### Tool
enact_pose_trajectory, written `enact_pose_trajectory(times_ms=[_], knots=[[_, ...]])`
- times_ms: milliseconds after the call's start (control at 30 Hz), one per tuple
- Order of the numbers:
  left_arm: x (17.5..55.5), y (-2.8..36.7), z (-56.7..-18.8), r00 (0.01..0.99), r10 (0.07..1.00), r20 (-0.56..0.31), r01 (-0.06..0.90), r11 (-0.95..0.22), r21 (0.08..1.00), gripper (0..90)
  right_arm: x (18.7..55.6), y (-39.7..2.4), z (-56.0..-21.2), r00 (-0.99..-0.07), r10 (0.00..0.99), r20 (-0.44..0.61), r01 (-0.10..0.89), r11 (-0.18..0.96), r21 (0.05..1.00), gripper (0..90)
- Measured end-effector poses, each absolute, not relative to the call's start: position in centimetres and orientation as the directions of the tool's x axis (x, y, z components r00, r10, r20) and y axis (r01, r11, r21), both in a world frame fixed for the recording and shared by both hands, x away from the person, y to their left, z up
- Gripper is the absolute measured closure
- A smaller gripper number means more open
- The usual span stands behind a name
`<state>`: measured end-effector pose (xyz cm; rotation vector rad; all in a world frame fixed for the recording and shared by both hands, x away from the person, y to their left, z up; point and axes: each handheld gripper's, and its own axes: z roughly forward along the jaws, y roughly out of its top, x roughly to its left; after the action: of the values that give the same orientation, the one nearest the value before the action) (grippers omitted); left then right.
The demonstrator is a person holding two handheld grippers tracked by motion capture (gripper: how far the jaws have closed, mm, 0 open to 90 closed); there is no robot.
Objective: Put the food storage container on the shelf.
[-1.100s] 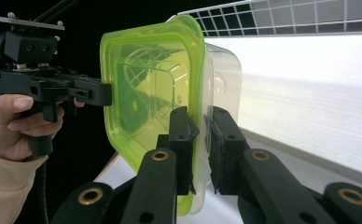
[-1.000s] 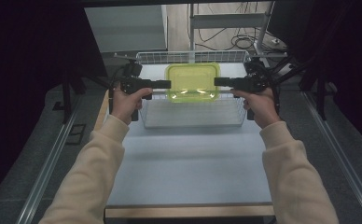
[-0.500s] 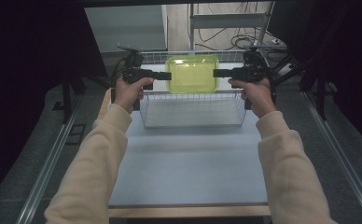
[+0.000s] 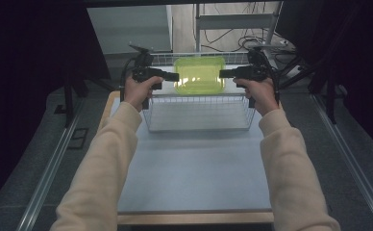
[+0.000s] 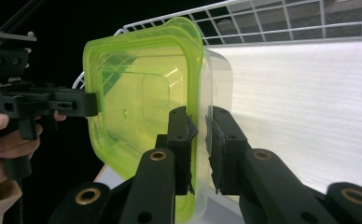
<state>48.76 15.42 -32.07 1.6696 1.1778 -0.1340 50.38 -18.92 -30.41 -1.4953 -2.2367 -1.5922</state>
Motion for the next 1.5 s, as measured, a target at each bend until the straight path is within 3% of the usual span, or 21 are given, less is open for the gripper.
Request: enact_pose_trajectory(times_ms=[433,567,733,867,1167,1500], knots=[[50.0,14.6,-32.5,0.472,0.683,-0.558,0.723,0.061,0.688,70.5,51.3,-18.3,-31.3,-0.518,0.730,0.446,0.660,0.009,0.751,71.4],[50.2,14.3,-32.9,0.469,0.695,-0.544,0.721,0.054,0.691,61.8,51.4,-18.0,-31.7,-0.509,0.747,0.429,0.660,0.018,0.751,64.3],[50.4,14.3,-33.2,0.464,0.707,-0.534,0.703,0.073,0.707,34.1,51.3,-18.0,-31.7,-0.499,0.767,0.404,0.639,0.010,0.769,47.3],[49.8,14.7,-32.9,0.485,0.709,-0.512,0.667,0.079,0.741,23.6,50.5,-18.1,-31.0,-0.516,0.772,0.371,0.595,0.011,0.804,39.9],[46.4,15.6,-31.6,0.547,0.704,-0.452,0.587,0.061,0.807,21.4,47.4,-18.9,-30.6,-0.589,0.754,0.292,0.500,0.057,0.864,33.7],[38.8,16.9,-33.6,0.632,0.675,-0.382,0.526,-0.011,0.850,21.6,40.7,-21.2,-33.4,-0.696,0.703,0.147,0.387,0.194,0.901,31.4]])
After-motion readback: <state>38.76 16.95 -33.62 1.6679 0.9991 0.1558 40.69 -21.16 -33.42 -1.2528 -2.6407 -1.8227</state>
